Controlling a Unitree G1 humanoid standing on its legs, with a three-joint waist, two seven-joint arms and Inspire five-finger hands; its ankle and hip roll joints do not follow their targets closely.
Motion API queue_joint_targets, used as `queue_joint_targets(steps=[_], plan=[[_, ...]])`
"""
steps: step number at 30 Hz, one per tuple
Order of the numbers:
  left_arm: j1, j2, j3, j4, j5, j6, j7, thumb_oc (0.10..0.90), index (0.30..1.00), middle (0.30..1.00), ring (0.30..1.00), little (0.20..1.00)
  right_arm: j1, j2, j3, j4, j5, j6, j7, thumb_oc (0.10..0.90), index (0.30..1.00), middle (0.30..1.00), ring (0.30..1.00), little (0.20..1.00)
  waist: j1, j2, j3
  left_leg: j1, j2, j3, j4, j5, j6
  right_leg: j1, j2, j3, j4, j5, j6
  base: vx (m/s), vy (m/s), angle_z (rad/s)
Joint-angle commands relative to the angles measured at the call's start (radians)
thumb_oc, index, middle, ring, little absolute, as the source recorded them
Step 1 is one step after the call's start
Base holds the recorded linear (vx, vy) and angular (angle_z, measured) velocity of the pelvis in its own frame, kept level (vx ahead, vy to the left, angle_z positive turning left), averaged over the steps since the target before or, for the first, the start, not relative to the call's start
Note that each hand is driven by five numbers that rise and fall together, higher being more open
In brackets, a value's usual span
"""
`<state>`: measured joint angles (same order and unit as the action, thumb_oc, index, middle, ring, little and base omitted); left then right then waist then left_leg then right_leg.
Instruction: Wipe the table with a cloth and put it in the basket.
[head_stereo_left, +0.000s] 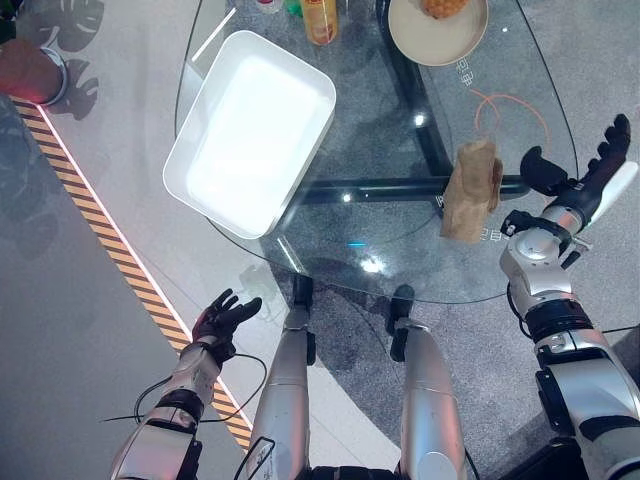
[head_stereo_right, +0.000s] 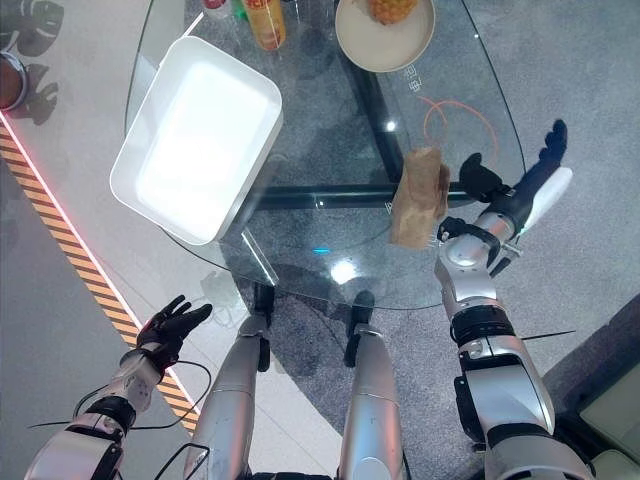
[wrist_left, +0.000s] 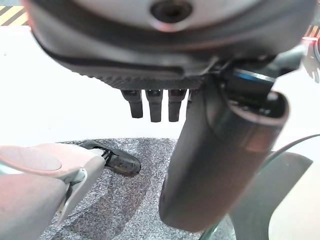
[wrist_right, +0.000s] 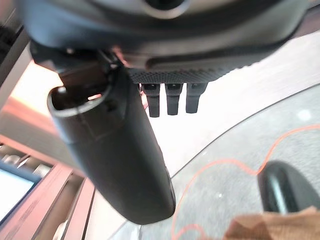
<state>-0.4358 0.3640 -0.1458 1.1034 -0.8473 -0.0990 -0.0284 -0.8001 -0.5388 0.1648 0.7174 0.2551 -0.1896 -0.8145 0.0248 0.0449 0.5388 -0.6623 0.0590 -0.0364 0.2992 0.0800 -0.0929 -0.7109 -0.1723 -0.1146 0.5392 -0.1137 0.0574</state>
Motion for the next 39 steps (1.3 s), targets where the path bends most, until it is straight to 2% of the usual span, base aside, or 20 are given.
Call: queue_joint_targets(steps=[1, 11, 21, 30, 39], plan=[[0.031, 0.011, 0.001, 0.006, 0.004, -0.030, 0.018, 0.800, 0.900, 0.900, 0.900, 0.900, -0.019, -0.058, 0.010, -0.093, -0.071, 0.001, 0.019, 0.800, 0.900, 0.900, 0.900, 0.900, -0.005, -0.008, -0.019, 0.010, -0.064, 0.057, 0.115, -0.131, 0.058, 0.034, 0.063, -0.007, -0.079, 0.041, -0.026, 0.00, 0.000, 0.00], [0.019, -0.006, -0.014, 0.022, 0.022, -0.035, 0.016, 0.800, 0.900, 0.900, 0.900, 0.900, -0.049, -0.012, 0.070, -0.009, 0.012, 0.065, 0.096, 0.800, 0.900, 0.900, 0.900, 0.900, 0.008, -0.003, -0.019, 0.012, -0.067, 0.059, 0.121, -0.133, 0.060, 0.034, 0.061, -0.013, -0.071, 0.037, -0.032, 0.00, 0.000, 0.00], [0.010, -0.019, -0.025, 0.029, 0.031, -0.035, 0.017, 0.800, 0.900, 0.900, 0.900, 0.900, -0.070, 0.046, 0.092, 0.094, 0.108, 0.102, 0.132, 0.800, 0.900, 0.900, 0.900, 0.900, 0.018, 0.009, -0.019, 0.015, -0.073, 0.064, 0.118, -0.132, 0.061, 0.031, 0.058, -0.013, -0.066, 0.038, -0.034, 0.00, 0.000, 0.00], [0.000, -0.035, -0.037, 0.038, 0.037, -0.039, 0.017, 0.800, 0.900, 0.900, 0.900, 0.900, -0.090, 0.081, 0.065, 0.211, 0.219, 0.087, 0.188, 0.800, 0.900, 0.900, 0.900, 0.900, 0.025, 0.022, -0.019, 0.014, -0.079, 0.060, 0.116, -0.129, 0.064, 0.025, 0.057, -0.011, -0.064, 0.042, -0.035, 0.00, 0.000, 0.00], [-0.016, -0.056, -0.055, 0.052, 0.039, -0.048, 0.026, 0.800, 0.900, 0.900, 0.900, 0.900, -0.125, 0.100, 0.056, 0.293, 0.235, 0.092, 0.175, 0.800, 0.900, 0.900, 0.900, 0.900, 0.032, 0.034, -0.019, 0.019, -0.084, 0.060, 0.105, -0.121, 0.066, 0.024, 0.056, -0.014, -0.064, 0.045, -0.033, 0.00, 0.000, 0.01]])
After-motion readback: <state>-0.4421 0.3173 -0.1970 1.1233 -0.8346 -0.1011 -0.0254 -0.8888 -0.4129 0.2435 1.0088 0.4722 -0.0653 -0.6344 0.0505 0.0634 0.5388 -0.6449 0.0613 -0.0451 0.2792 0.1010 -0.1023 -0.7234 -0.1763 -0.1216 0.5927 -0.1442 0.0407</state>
